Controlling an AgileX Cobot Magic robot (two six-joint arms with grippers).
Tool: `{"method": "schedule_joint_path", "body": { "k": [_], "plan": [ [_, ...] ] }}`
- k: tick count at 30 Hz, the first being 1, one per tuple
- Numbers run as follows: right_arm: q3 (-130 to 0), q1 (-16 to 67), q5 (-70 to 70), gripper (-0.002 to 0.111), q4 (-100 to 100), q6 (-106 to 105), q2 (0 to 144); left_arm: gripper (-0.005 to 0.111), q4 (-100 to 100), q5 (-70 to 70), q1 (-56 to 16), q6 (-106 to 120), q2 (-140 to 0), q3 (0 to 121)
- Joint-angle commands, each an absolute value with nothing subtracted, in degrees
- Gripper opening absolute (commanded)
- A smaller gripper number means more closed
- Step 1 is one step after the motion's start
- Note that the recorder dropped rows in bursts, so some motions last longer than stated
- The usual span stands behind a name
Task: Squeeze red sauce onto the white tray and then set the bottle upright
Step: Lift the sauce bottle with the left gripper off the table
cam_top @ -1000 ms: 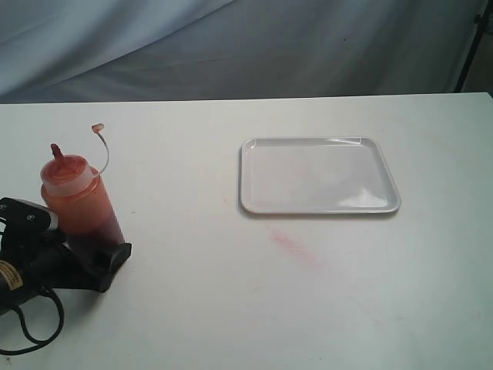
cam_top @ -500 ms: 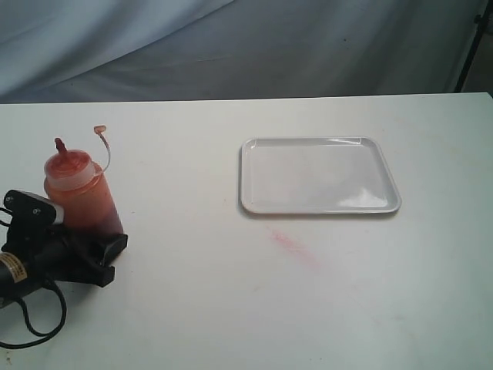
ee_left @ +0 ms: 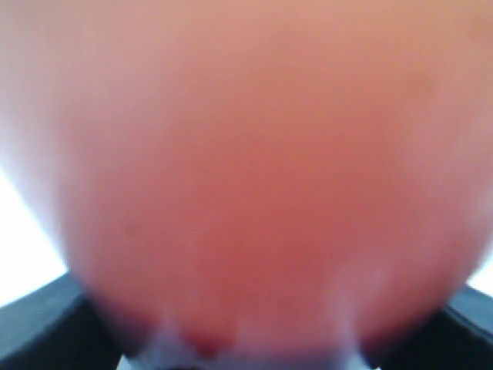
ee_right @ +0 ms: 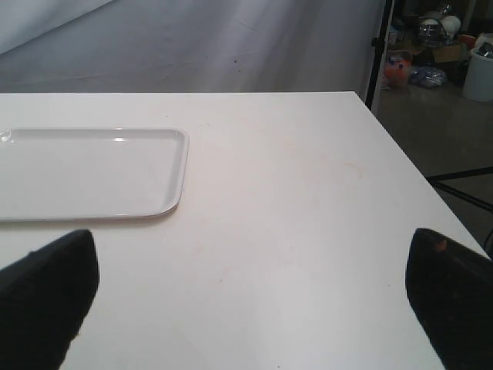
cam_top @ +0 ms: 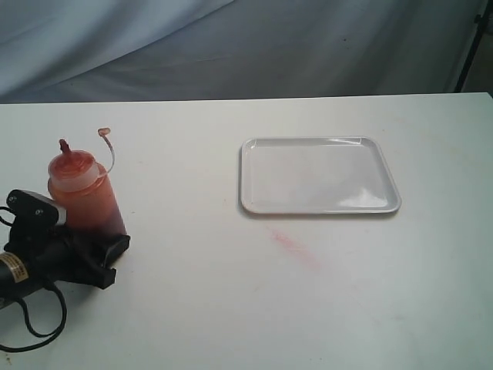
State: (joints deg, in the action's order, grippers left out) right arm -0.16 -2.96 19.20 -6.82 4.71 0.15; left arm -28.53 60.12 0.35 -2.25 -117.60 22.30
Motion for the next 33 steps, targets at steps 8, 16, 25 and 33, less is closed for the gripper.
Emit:
{"method": "schedule_joint_path", "body": {
  "k": [8,16,25,33],
  "plan": [
    [0.0,-3.4,18.7,0.105,-7.3,5.0,0.0,0.000,-30.0,67.4,0.0,2.0,-112.4,22.2],
    [0.0,-3.4,18.7,0.105,-7.3,5.0,0.0,0.000,-30.6,70.0,0.0,7.0,-110.1,23.4],
    [0.0,-3.4,18.7,0.105,-7.3,5.0,0.0,0.000,-30.7,70.0,0.0,6.4,-110.1,34.4],
    [0.0,-3.4,18.7,0.105,-7.3,5.0,0.0,0.000,-35.1,58.6,-5.4,3.9,-110.1,41.6]
  ]
}}
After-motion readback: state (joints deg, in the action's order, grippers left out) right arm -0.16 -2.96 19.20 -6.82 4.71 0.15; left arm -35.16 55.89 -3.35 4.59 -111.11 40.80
